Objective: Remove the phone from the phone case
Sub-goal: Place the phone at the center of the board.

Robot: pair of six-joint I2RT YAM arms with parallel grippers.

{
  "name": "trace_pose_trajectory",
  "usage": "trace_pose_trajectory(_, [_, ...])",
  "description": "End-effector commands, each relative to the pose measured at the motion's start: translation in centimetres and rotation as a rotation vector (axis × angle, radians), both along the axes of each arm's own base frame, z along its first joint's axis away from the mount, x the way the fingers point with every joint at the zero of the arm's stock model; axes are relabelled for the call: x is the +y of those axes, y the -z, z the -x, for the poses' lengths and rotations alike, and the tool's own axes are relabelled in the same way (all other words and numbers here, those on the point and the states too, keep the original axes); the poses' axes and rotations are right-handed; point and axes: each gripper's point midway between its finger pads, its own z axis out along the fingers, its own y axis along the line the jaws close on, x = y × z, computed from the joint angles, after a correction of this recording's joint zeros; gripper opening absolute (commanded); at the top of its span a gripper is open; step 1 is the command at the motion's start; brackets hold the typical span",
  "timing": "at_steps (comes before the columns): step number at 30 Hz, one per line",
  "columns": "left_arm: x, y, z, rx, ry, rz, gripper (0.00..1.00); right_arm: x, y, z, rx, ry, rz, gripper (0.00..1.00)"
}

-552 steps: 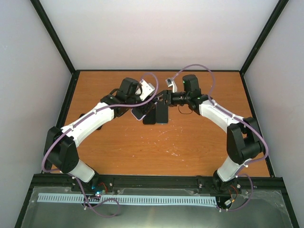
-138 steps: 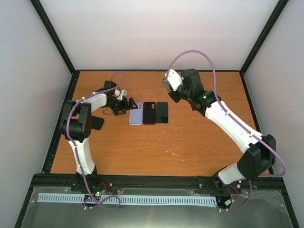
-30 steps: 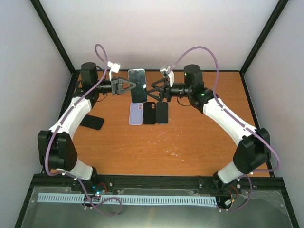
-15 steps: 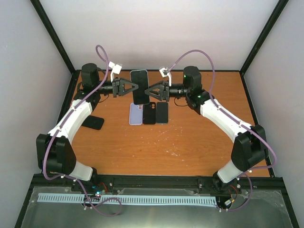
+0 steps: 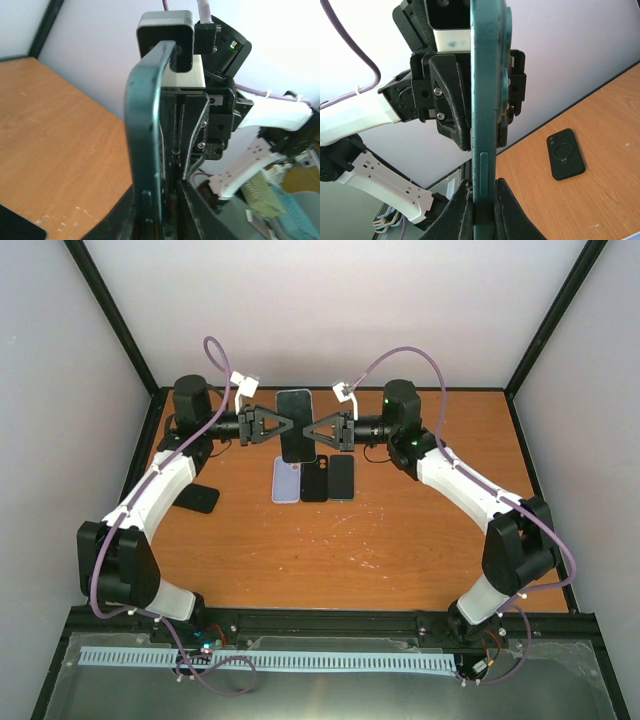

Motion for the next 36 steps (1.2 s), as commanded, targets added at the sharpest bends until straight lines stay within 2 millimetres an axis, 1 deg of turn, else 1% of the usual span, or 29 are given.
trace_pose_trajectory(1, [0.0,-1.1,-0.3,-0.071,-0.051,-0.014,0.29,-0.3,-0.1,-0.2,-0.003,0.011,-0.001,0.03])
trace_pose_trajectory(2, [0.0,-0.9,-0.6,-0.069,-0.068,-0.024,0.41,-0.5,0.1,-0.3,-0.004,0.017,0.004,0.03])
trace_pose_trajectory(5, [0.2,-0.3,-1.3,-0.063,-0.106,-0.051,0.64,-1.3,0.6,-0.6,0.000,0.030,0.020,0.03])
trace_pose_trajectory(8, [0.7,0.5,-2.3,-0.062,-0.171,-0.096,0.91,-2.4,1.5,-1.4,0.024,0.055,0.042,0.03])
trace_pose_trajectory(9, [0.9,0.9,-2.7,-0.061,-0.194,-0.114,0.98,-2.9,1.9,-1.6,0.031,0.064,0.049,0.03])
trace_pose_trajectory(13, [2.7,3.1,-4.7,0.005,-0.304,-0.199,1.00,-5.3,4.4,-2.7,0.074,0.118,0.111,0.03])
trace_pose_trajectory(16, [5.0,4.8,-6.5,0.043,-0.430,-0.271,1.00,-7.4,6.7,-3.7,0.119,0.167,0.160,0.03])
trace_pose_trajectory(20, [8.0,6.2,-8.2,0.098,-0.584,-0.342,1.00,-10.4,10.1,-4.9,0.205,0.226,0.216,0.03])
trace_pose_trajectory(22, [9.2,6.7,-8.7,0.111,-0.659,-0.376,1.00,-12.3,11.9,-5.8,0.250,0.271,0.247,0.03])
trace_pose_trajectory(27, [11.3,8.1,-9.2,0.137,-0.779,-0.457,1.00,-15.4,16.6,-6.9,0.401,0.320,0.313,0.03])
trace_pose_trajectory(28, [11.6,8.5,-9.3,0.148,-0.789,-0.475,1.00,-15.8,17.7,-7.0,0.430,0.322,0.325,0.03])
trace_pose_trajectory(31, [11.9,9.3,-8.9,0.159,-0.777,-0.504,1.00,-16.5,19.6,-7.2,0.478,0.329,0.362,0.03])
trace_pose_trajectory(33, [11.5,9.0,-8.3,0.115,-0.735,-0.497,1.00,-16.7,20.8,-7.4,0.513,0.335,0.379,0.03])
trace_pose_trajectory(36, [11.7,8.3,-7.7,0.049,-0.763,-0.476,1.00,-17.0,22.2,-7.6,0.555,0.339,0.392,0.03])
